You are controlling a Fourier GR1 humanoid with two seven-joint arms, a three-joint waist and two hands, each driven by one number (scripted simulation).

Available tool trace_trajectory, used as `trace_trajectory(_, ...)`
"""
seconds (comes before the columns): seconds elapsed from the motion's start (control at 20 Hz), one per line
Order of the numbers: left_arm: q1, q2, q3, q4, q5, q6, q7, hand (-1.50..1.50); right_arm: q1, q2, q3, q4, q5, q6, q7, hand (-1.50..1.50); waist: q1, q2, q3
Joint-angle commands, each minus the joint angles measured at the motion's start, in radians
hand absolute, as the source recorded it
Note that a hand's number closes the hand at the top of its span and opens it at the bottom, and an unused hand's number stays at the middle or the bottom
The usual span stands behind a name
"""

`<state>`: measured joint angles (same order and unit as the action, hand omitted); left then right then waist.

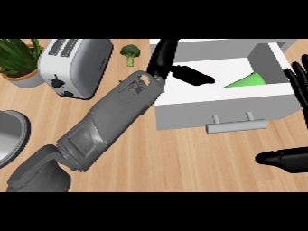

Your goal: Pick up the cup, place it into the drawer and close the drawer

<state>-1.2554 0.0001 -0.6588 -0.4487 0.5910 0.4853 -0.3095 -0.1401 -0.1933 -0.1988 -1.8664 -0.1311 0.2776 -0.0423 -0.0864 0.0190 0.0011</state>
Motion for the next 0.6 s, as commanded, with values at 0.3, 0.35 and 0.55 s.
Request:
trace_trajectory(0.3, -0.036, 0.0, 0.077, -0.077, 0.081, 0.0, -0.09, -1.5, 0.049, -0.03, 0.024, -0.082, -0.107, 0.111, 0.036, 1.5, 0.052, -0.015, -0.001)
trace_trajectory(0.35, -0.041, 0.0, 0.083, -0.06, 0.092, 0.014, -0.096, -1.5, 0.084, -0.036, 0.023, -0.133, -0.122, 0.118, 0.063, 1.5, 0.04, -0.014, -0.001)
trace_trajectory(0.55, -0.015, 0.029, 0.12, -0.096, 0.085, 0.0, -0.084, -1.5, 0.103, -0.114, 0.053, -0.149, -0.024, 0.178, 0.068, 1.5, 0.07, -0.02, -0.001)
